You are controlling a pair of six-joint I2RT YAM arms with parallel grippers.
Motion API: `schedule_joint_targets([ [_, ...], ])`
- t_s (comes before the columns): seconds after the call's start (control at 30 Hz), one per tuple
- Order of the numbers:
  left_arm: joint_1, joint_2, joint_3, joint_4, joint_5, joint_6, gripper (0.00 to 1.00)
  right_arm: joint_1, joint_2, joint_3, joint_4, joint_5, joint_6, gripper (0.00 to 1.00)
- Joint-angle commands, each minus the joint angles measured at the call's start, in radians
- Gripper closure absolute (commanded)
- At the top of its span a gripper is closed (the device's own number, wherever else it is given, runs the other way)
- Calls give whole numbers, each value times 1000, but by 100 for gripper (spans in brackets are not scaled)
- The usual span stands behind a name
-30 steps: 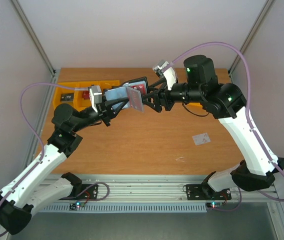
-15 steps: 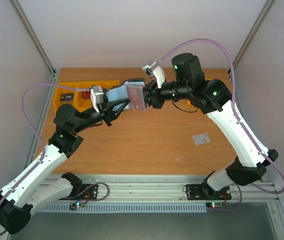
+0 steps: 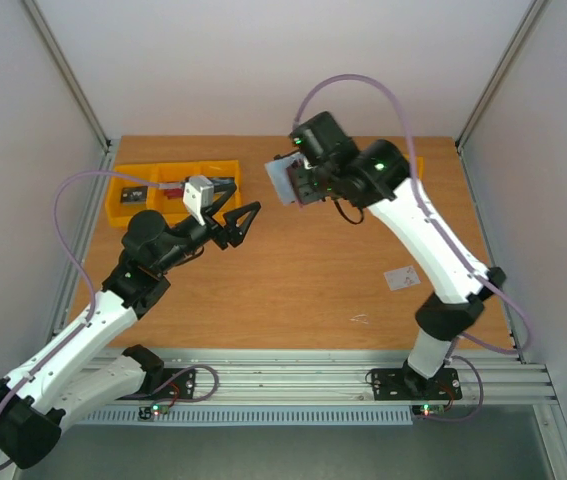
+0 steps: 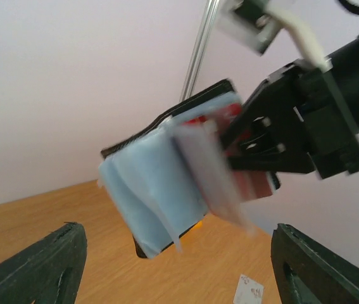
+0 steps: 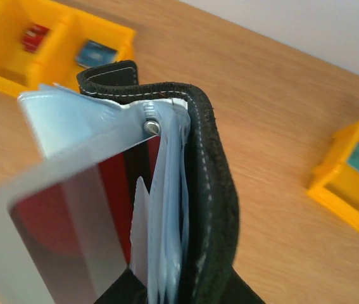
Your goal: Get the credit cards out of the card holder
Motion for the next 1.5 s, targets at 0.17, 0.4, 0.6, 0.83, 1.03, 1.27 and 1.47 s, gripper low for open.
schedule_joint_targets([
  [0.17,-1,19,-23,21,76,9,15,83,117,157,-148,197,17,99],
  [0.4,9,20,-40,43,92,-13,4,81,38,118,-68,-91,-110,99],
  [0.6,39,16,-42,54,195,-24,1,81,-75,42,-28,-416,-265,99],
  [0.83,91,-7,-40,132,419,-67,1,80,-164,-16,-30,-638,-370,99],
  [1.03,95,-6,-28,220,572,-105,3,79,-192,-33,-44,-719,-428,99],
  [1.27,97,-10,-10,241,670,-78,10,63,-226,-47,-26,-756,-447,99],
  [1.47,97,-13,-10,245,681,-83,75,26,-242,-75,30,-745,-419,99],
])
